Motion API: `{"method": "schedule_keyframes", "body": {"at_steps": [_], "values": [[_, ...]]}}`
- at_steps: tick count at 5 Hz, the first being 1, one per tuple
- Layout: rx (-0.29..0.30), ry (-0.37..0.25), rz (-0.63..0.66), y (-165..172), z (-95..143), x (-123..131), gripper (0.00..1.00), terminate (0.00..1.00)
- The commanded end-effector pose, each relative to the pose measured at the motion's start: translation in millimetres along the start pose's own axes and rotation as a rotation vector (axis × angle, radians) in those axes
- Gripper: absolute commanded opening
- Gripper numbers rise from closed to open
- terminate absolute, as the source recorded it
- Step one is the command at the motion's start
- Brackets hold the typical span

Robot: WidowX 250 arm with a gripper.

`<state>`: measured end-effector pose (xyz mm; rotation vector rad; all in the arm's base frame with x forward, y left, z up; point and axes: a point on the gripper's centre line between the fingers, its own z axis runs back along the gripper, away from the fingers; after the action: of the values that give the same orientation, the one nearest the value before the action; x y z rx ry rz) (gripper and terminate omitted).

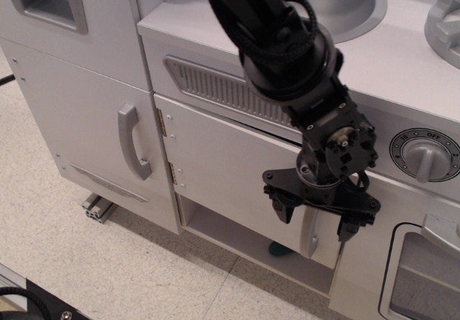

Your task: Open cabinet

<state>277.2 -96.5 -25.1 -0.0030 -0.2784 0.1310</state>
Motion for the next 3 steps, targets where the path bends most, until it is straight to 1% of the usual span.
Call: {"method": "schedule_keyframes", "body": {"at_steps": [1,2,3], "values": [[0.001,-0.063,-0.018,1.0,-3.4,15.3,1.00,0.00],[-0.009,-0.061,-0.030,2.5,-6.4,15.4,0.00,0.00],[-0.028,-0.056,-0.035,6.3,-8.3,15.9,0.00,0.00]]}}
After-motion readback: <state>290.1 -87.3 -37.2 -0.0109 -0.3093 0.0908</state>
